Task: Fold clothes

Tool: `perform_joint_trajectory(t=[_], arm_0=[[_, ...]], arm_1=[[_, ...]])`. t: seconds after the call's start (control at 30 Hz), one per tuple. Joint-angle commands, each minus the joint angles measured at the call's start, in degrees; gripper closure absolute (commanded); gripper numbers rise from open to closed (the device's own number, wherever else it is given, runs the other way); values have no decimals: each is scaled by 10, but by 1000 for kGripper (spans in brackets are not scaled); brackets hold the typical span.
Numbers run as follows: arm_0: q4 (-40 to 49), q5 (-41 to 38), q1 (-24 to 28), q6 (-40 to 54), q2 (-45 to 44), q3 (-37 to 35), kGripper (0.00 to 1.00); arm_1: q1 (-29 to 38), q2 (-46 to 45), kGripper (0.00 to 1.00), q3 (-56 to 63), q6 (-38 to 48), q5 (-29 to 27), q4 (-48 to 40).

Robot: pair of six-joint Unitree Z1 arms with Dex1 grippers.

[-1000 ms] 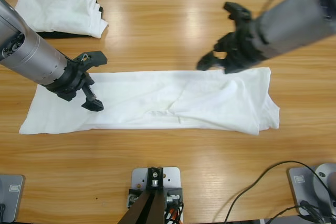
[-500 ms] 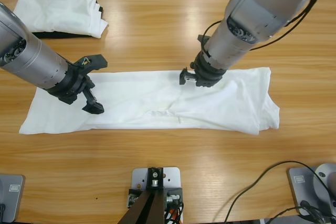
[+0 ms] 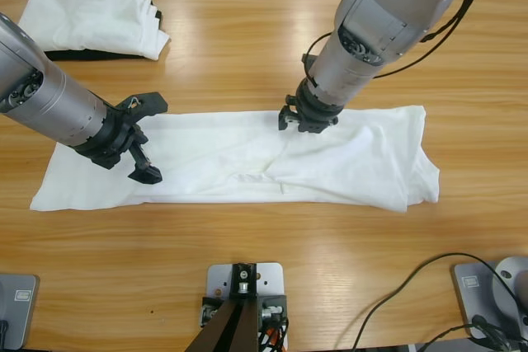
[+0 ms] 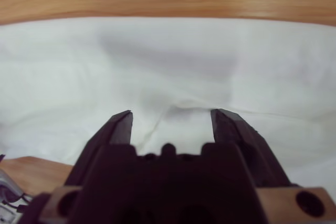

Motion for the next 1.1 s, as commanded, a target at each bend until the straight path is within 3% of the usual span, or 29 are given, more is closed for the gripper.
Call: perform_joint_trajectory(t=[0.03,0.23,0.37,0.63,0.73,0.87,1.1], arm_0=[[-14,-5,-4,-4,27,18,32],[-14,-5,-4,-4,29,20,32],[-14,-5,-4,-3,29,25,32],[-14,-5,-4,-1,28,28,32],[-14,-5,-4,-1,28,31,32],[-14,-5,-4,-1,28,33,32],[-15,-5,-4,-1,28,33,32]], arm_1=[[4,43,419,-13,5,11,10],[4,42,660,-12,4,5,18],[4,41,767,-11,2,3,20],[4,42,770,-10,2,2,26],[4,42,925,-9,1,0,27],[4,44,1000,-9,0,0,26],[4,41,1000,-10,-11,-1,25]])
